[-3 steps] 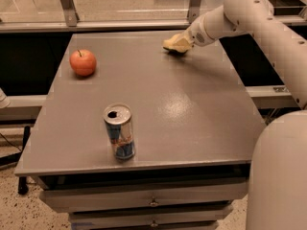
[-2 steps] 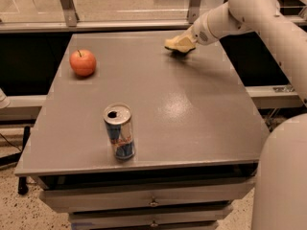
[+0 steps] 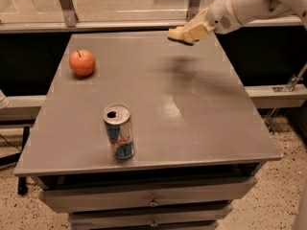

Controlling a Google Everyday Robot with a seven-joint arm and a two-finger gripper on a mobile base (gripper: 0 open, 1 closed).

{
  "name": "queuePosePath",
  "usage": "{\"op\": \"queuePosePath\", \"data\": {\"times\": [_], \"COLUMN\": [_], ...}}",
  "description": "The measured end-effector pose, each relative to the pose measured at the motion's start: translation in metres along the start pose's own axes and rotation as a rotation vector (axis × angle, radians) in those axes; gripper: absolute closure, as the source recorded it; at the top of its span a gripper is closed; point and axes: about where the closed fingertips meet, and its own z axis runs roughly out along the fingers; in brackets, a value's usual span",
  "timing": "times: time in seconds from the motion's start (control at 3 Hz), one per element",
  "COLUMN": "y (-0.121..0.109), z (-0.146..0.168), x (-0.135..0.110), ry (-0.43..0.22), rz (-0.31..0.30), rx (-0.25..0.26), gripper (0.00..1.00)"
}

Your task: Pick sponge

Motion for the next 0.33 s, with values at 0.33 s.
{"op": "queuePosePath", "data": {"times": [0.33], "y": [0.0333], "z": [-0.0491], "x": [-0.0266], "ry": [-0.080], "rz": [-0.030], "rx": [-0.086], "gripper": [1.00]}}
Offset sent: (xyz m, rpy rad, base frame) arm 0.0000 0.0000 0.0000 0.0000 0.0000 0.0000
